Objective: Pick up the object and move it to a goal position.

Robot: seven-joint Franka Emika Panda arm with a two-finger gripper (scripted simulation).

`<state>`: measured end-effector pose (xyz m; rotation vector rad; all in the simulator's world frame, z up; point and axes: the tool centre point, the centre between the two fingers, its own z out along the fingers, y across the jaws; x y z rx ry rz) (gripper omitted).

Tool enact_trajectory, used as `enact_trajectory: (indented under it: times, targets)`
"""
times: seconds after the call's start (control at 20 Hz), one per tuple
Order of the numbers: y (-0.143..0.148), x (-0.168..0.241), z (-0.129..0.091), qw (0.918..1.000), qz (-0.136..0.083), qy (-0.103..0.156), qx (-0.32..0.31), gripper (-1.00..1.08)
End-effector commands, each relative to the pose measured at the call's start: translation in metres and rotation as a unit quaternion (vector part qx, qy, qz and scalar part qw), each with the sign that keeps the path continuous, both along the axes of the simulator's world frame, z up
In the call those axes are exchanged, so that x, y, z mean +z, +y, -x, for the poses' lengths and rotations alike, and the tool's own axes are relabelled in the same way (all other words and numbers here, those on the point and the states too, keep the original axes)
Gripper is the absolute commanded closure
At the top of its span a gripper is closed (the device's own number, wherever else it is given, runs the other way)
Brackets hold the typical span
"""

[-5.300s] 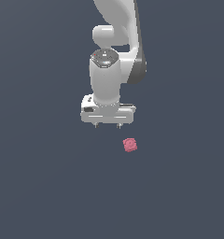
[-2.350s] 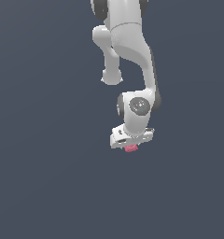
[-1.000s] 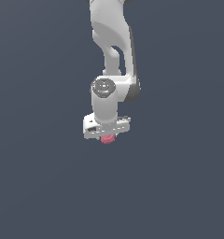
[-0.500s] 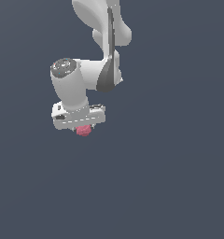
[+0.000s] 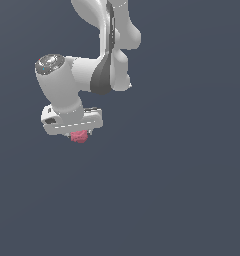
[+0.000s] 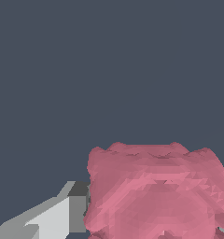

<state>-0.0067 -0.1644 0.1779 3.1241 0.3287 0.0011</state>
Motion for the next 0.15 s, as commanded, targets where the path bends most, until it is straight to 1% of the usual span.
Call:
enact_trajectory:
  times: [0.0, 0.1]
  targets:
    - [0.0023, -0.0011, -0.0009, 1.0, 0.0, 0.0, 0.001, 1.08]
    - [0.0037, -0.0019, -0.0012, 1.0, 0.0, 0.0, 0.001, 1.08]
